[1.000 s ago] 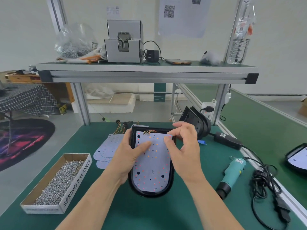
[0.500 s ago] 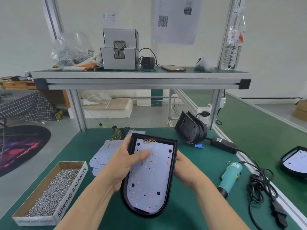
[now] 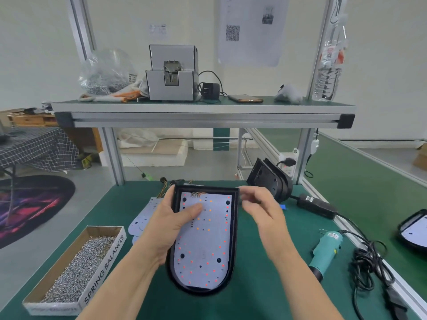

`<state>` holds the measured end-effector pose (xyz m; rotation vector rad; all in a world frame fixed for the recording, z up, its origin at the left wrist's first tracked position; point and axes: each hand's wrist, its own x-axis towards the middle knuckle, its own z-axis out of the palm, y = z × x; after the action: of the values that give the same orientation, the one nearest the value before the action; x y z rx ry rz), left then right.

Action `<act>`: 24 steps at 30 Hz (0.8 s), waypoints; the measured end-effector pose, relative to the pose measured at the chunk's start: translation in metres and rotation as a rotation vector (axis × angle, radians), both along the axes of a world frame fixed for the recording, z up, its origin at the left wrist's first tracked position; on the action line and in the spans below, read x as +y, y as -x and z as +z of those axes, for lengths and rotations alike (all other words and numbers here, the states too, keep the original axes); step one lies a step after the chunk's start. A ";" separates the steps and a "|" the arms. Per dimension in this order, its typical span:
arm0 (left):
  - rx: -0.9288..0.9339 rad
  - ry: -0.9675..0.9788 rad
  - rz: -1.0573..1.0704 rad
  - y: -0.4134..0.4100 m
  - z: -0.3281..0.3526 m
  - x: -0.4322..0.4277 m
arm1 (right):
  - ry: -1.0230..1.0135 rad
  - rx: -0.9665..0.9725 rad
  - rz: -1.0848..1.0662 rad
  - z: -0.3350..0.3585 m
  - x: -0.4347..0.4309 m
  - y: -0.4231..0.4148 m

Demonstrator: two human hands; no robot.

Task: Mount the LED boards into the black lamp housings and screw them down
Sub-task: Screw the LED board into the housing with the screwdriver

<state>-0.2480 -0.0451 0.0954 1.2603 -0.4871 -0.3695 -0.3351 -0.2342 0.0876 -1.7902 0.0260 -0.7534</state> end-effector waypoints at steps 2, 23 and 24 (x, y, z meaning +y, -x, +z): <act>-0.085 -0.034 0.038 0.001 0.000 -0.001 | -0.146 0.118 0.004 0.002 0.000 -0.005; -0.099 -0.132 -0.016 0.002 -0.033 0.011 | -0.282 0.255 0.188 -0.036 0.014 0.012; -0.105 -0.117 -0.051 0.000 -0.033 0.014 | -0.400 0.202 0.250 -0.038 0.008 0.013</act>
<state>-0.2476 -0.0308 0.0621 1.3876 -0.5951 -0.3800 -0.3481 -0.2262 0.0492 -1.4456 0.0798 -0.3554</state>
